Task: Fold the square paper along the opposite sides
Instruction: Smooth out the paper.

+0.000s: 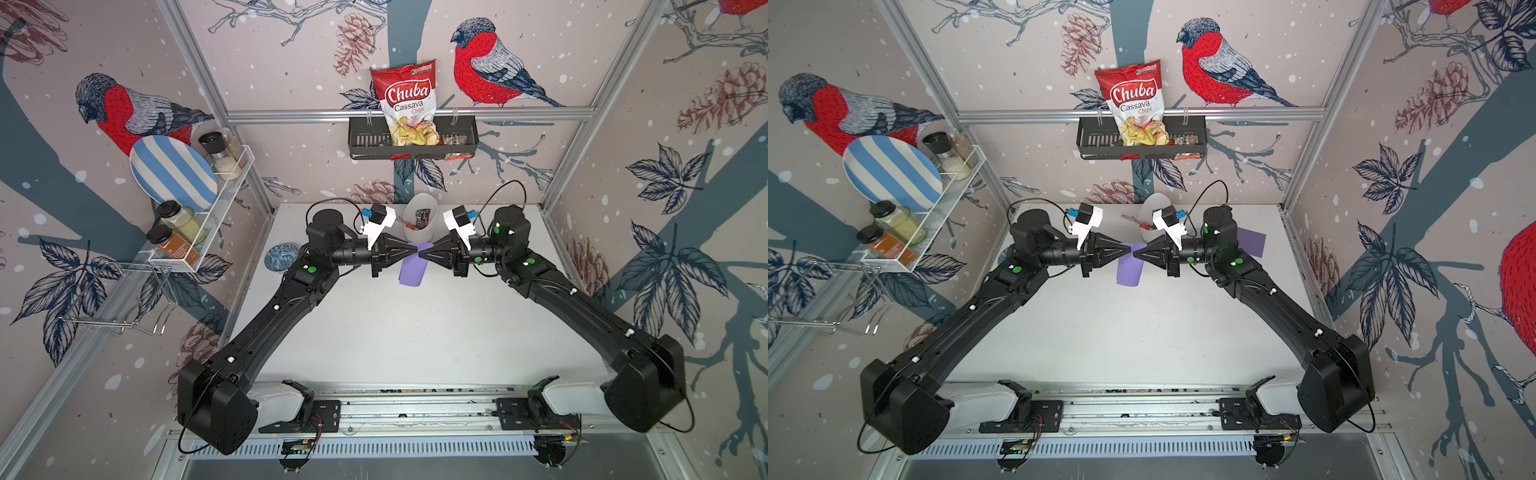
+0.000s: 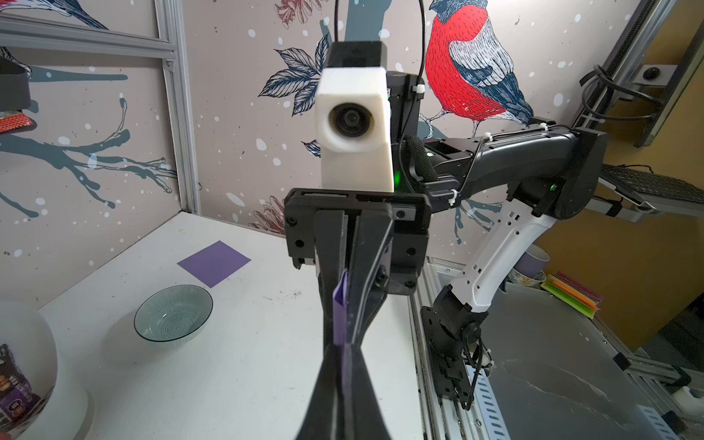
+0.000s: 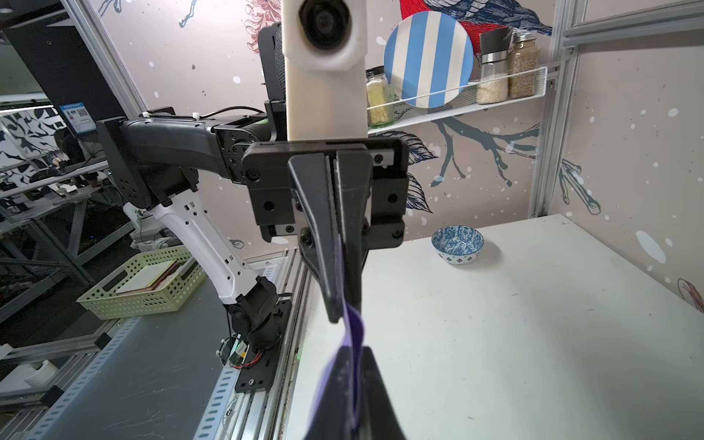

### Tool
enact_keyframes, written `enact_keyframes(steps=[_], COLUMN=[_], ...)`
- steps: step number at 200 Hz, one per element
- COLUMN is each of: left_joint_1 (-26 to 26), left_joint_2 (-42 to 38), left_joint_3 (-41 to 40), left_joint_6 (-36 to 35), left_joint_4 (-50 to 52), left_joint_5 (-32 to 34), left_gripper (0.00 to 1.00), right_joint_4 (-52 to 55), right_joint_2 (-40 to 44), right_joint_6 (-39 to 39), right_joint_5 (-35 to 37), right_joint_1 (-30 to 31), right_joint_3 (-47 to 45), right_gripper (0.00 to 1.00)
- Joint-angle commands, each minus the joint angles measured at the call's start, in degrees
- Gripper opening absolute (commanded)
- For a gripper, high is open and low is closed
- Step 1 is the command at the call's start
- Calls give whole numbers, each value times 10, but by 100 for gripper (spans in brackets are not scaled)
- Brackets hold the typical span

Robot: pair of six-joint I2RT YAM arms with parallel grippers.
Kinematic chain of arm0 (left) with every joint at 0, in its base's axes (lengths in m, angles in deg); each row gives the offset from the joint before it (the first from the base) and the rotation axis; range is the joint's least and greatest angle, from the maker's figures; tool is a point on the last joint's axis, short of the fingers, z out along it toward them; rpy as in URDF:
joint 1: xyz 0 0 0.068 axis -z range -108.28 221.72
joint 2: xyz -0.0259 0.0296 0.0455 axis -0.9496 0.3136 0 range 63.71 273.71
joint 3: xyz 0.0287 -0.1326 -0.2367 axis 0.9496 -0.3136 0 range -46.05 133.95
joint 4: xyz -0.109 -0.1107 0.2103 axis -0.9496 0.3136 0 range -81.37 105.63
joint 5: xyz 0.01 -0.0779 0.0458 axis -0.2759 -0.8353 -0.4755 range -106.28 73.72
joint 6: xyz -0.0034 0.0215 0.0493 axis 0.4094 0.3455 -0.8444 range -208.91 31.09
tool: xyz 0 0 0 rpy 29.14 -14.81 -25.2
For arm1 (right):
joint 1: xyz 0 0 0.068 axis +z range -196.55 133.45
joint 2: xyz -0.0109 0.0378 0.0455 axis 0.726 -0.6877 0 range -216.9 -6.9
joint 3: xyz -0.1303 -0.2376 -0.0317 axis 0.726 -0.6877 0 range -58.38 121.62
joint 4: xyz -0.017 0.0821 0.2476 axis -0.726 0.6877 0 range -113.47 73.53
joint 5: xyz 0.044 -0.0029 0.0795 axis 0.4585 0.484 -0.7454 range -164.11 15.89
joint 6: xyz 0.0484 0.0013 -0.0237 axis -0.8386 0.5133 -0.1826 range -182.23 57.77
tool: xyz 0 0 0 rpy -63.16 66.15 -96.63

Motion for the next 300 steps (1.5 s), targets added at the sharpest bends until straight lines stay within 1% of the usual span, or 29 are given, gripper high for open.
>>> enact_keyframes(steps=[1,49,60,64,70,74,79,89,90,122,134,140,145,150,158,190,197,201,206,209,213,218,219,252,261,269,273,277,300], left_joint_1=[-1,-1,-1,-1,-1,-1,-1,-1,-1,-1,-2,-1,-1,-1,-1,-1,-1,-1,-1,-1,-1,-1,-1,-1,-1,-1,-1,-1,-1], left_joint_2=[-5,-5,-5,-5,-5,-5,-5,-6,-6,-10,-11,-11,-11,-12,-12,-15,-15,-15,-15,-15,-15,-15,-15,-17,-18,-19,-19,-19,-22], left_joint_3=[1,9,15,17,19,20,21,22,22,27,28,30,31,31,33,39,41,43,44,45,47,49,49,57,59,60,60,60,62], left_joint_6=[-10,-18,-24,-25,-27,-28,-28,-29,-29,-26,-26,-25,-24,-25,-23,-23,-23,-22,-21,-22,-22,-21,-22,-23,-23,-23,-23,-23,-24], left_joint_4=[-11,5,15,18,20,22,23,24,24,23,22,22,22,21,21,20,20,20,21,21,20,22,22,21,22,21,21,22,24], left_joint_5=[-14,-5,-1,1,2,3,3,4,3,4,3,3,3,3,3,5,6,5,6,6,5,6,6,6,7,7,7,7,10], left_gripper=[0,0,0,0,0,0,0,0,0,0,0,0,0,0,0,0,0,0,0,0,0,0,0,0,0,0,0,0,0], right_joint_4=[-10,3,4,4,5,6,6,6,6,5,4,3,3,2,2,2,2,1,1,1,1,1,1,0,0,1,1,1,1], right_joint_2=[-1,12,13,13,13,14,14,14,14,14,14,14,14,13,13,17,18,18,19,19,19,19,19,27,28,28,29,29,34], right_joint_6=[-1,17,18,19,20,20,20,20,20,21,20,20,20,19,19,23,23,23,23,23,24,22,22,25,25,25,25,25,31], right_joint_5=[-9,-10,-11,-10,-11,-12,-12,-12,-11,-11,-12,-11,-12,-12,-12,-15,-15,-15,-15,-15,-14,-12,-12,-6,-6,-6,-6,-5,-9], right_joint_1=[1,5,5,5,5,5,5,5,6,7,8,8,9,9,11,15,16,16,16,17,18,17,18,22,23,22,22,22,26], right_joint_3=[4,-1,-2,-2,-3,-3,-3,-4,-3,-6,-7,-7,-7,-7,-7,-10,-11,-11,-12,-12,-13,-13,-14,-21,-22,-23,-24,-24,-29], right_gripper=[0,0,16,19,21,21,17,0,0,0,16,19,20,17,0,0,16,21,23,22,17,2,0,0,9,12,10,0,0])
